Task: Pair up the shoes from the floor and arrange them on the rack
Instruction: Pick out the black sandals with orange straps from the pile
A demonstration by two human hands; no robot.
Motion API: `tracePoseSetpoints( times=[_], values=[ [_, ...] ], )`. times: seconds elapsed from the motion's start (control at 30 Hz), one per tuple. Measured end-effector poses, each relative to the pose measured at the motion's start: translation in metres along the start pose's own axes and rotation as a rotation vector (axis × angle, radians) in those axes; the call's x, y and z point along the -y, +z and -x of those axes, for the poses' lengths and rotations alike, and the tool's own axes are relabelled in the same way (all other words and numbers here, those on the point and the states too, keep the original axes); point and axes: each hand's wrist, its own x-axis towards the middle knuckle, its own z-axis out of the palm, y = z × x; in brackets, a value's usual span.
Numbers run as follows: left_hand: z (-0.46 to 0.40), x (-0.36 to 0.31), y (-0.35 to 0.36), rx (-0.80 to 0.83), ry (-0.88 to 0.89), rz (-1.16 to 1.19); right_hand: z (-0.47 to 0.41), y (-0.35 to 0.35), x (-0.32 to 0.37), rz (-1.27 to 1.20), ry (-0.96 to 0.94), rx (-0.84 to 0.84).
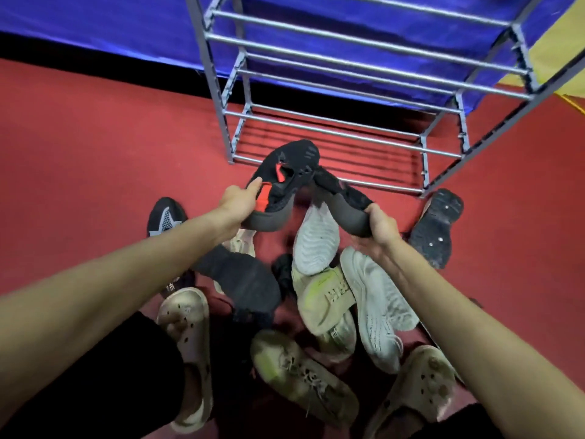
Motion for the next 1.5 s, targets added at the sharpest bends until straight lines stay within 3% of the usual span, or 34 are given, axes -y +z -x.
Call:
tracePoseSetpoints(
  times=[0.13, 0.27, 0.4, 0.63, 0.8, 1.0, 1.27, 1.5],
  values=[
    [-0.022, -0.005, -0.001, 0.055, 0.042, 0.009, -0.025, 0.025, -0.006, -0.076, -0.016, 0.007],
    [-0.040, -0.012, -0.008, 0.400, -0.056, 0.199, -0.052, 0.045, -0.008, -0.115, -0.047, 0.056],
    [-0.076, -0.015, -0.023, 0.516, -0.134, 0.230, -0.082, 0.070, -0.005, -0.204, -0.044, 0.103],
    [-0.148, -0.007, -0.012, 0.483, 0.057, 0.086, -0.140, 0.123, -0.013, -0.200, -0.156, 0.114],
    [-0.193, -0.008, 0.012, 0.309, 0.195, 0.141, -0.177, 0.160, -0.009, -0.173, -0.260, 0.073],
    [-0.233, -0.010, 0.035, 0.175, 0.142, 0.329, -0.200, 0.198, -0.015, -0.202, -0.247, 0.100],
    [-0.250, 0.005, 0.039, 0.117, 0.094, 0.241, -0.215, 0.219, -0.021, -0.258, -0.175, 0.085],
    [-0.259, 0.008, 0.034, 0.100, 0.142, 0.191, -0.219, 0.219, -0.029, 0.031, -0.190, 0.086]
  ],
)
